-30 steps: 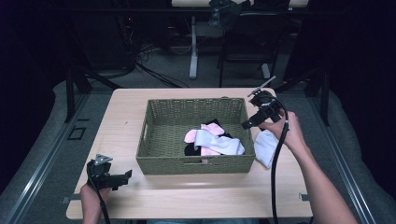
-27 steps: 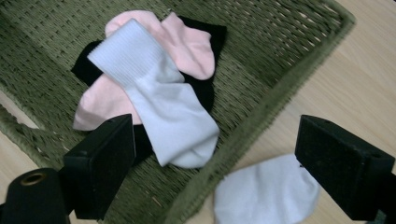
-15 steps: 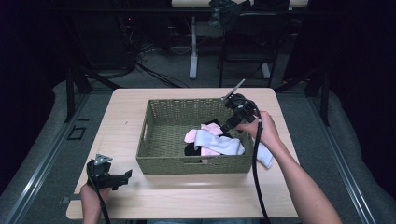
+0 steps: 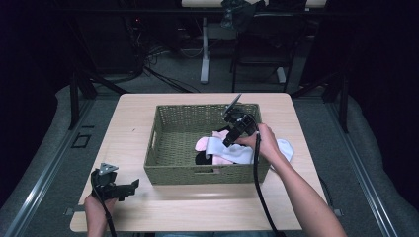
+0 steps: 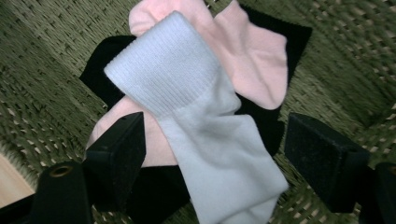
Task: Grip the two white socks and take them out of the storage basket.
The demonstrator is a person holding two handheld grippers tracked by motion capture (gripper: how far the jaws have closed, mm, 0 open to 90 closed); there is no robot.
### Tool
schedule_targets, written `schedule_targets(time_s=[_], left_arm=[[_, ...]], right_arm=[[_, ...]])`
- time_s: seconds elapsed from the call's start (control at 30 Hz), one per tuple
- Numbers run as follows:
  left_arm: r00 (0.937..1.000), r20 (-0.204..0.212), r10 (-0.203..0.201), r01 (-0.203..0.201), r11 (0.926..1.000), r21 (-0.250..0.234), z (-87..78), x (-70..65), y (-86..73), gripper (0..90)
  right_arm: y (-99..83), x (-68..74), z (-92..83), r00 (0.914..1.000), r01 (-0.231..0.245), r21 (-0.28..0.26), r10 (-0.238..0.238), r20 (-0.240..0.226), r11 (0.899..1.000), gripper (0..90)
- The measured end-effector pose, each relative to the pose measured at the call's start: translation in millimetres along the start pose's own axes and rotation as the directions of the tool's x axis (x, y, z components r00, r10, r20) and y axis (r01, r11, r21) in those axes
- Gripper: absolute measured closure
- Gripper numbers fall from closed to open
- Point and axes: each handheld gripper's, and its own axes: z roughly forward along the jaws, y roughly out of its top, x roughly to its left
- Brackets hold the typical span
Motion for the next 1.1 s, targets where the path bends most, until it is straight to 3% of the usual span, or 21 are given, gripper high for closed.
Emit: schedule_targets(time_s=[0.47,0.53,0.67,0.83,0.87,1.1], left_arm=[[1.0000,0.001,0.001,-0.001,1.0000,0.001,0.2,-0.1,0.0,1.4],[1.0000,-0.002,-0.001,0.001,1.0000,0.003,0.4,0.9,-0.2,1.4],[1.0000,-0.003,-0.004,0.004,1.0000,0.003,0.0,1.1,-0.5,1.4],[0.9999,-0.010,-0.011,0.011,0.9999,0.008,0.6,2.1,-0.5,1.5],[0.9998,-0.011,-0.013,0.013,0.9999,0.009,0.7,2.4,-0.8,1.5],[0.9998,-0.015,-0.011,0.012,0.9999,0.012,-0.2,2.5,-2.0,1.5]], right_arm=[[5.3,3.3,40.6,0.9999,-0.013,0.099,0.014,-0.006,0.995,34.3],[6.4,2.1,44.6,1.0000,0.000,0.132,0.000,-0.001,0.991,43.2],[5.7,2.2,58.4,0.9999,-0.014,0.162,0.014,0.004,0.987,49.2],[7.5,2.3,61.7,0.9998,0.019,0.205,-0.018,-0.006,0.979,77.9],[6.7,3.3,62.4,0.9999,0.012,0.185,-0.010,-0.009,0.983,81.4],[4.1,2.1,52.4,0.9998,0.018,0.162,-0.016,-0.015,0.987,86.1]])
